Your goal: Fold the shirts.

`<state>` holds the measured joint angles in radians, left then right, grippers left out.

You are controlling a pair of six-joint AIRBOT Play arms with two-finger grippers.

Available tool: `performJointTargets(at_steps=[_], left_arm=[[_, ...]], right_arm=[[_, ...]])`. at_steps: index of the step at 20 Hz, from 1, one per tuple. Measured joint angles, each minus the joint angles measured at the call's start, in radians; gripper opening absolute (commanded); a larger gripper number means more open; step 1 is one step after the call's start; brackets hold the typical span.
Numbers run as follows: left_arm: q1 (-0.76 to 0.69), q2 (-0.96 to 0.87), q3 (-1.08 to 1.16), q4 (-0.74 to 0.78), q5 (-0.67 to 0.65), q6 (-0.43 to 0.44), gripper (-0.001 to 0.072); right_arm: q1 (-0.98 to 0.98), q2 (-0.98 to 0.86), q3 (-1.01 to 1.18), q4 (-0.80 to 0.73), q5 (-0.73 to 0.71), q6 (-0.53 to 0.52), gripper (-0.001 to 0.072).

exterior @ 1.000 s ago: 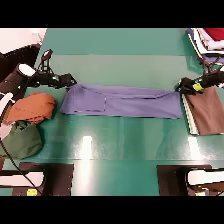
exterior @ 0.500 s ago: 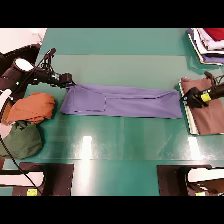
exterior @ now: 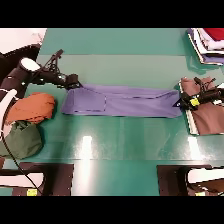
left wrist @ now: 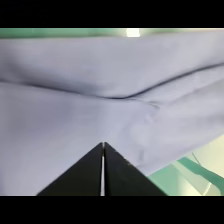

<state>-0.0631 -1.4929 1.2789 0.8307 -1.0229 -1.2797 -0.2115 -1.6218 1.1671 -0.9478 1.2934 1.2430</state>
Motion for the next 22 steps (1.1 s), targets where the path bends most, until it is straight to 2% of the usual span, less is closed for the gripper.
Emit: performJointTargets(at_steps=[6,11,16,22], left_arm=[[-0.216,-0.105,0.104,-0.002,0.09,-0.054,0.0024],[-0.363,-0.294,0.283,-0.002,0.09,-0.089,0.0023],[-0.418,-0.435,0.389,0.009,0.055,-0.138,0.0024],[-0.428,-0.473,0.418,0.021,0.054,-0.156,0.0023]], right_arm=[[0.047,0.066,0.161,0.044,0.07,-0.012,0.0015],[0.142,0.125,0.355,0.206,0.113,0.017,0.0015],[0.281,0.138,0.523,0.297,0.117,0.038,0.0015],[0.419,0.141,0.609,0.321,0.094,0.048,0.0015]])
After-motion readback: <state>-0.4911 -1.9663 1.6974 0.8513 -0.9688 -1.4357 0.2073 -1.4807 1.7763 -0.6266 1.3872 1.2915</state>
